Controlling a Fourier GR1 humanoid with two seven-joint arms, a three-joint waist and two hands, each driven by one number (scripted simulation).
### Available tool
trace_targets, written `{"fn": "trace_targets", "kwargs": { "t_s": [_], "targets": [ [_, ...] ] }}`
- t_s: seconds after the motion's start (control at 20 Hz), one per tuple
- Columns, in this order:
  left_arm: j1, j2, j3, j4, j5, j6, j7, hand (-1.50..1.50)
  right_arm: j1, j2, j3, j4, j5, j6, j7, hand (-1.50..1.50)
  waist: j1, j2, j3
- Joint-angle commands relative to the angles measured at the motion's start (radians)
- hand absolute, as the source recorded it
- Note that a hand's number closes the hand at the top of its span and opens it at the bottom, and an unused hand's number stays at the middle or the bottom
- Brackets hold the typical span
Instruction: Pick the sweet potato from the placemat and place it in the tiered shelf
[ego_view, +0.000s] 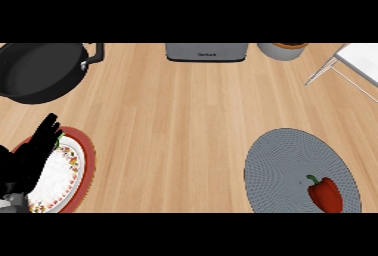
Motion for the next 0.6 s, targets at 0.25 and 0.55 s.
{"fn": "trace_targets", "kwargs": {
  "t_s": [0.25, 0.55],
  "targets": [
    [0.006, -0.035, -0.013, -0.068, -0.028, 0.035, 0.051, 0.00, -0.016, -0.017, -0.069, 0.048, -0.124, -0.116, -0.091, -1.50, -0.003, -0.002, 0.000],
    [0.023, -0.028, -0.003, -0.053, -0.023, 0.005, 0.023, 0.00, -0.024, 0.018, -0.146, -0.026, -0.257, -0.103, -0.051, -1.50, -0.012, -0.007, -0.001]
  ]
}}
